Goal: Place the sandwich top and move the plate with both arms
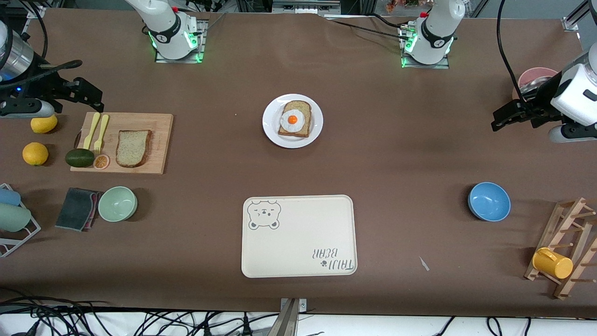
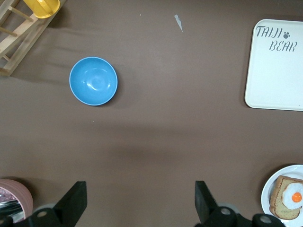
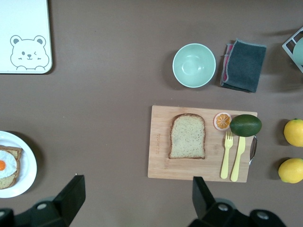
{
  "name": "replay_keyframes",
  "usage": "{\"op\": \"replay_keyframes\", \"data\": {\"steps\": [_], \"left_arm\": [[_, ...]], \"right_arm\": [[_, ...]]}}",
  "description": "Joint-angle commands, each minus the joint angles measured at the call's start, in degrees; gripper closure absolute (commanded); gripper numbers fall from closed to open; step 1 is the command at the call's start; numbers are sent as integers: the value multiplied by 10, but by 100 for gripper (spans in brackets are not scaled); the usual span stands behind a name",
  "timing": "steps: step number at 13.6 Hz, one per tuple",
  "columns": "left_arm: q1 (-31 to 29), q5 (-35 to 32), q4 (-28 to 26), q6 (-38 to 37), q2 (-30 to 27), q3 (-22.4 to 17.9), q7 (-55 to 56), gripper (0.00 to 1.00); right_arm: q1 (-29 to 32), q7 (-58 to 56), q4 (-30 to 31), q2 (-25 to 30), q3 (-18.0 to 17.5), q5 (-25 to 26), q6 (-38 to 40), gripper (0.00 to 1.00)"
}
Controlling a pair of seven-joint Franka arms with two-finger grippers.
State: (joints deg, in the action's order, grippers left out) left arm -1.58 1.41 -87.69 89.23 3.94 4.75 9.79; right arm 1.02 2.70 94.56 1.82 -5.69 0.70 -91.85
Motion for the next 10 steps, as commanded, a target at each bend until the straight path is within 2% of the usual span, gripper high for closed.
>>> {"op": "replay_keyframes", "data": {"steps": [1, 10], "left_arm": [[2, 11, 18, -4, 9, -1, -3, 0], [2, 10, 18, -4, 9, -1, -3, 0]], "right_arm": [[7, 0, 8, 8, -4, -5, -9, 0], [6, 0, 8, 8, -5, -5, -3, 0]]}}
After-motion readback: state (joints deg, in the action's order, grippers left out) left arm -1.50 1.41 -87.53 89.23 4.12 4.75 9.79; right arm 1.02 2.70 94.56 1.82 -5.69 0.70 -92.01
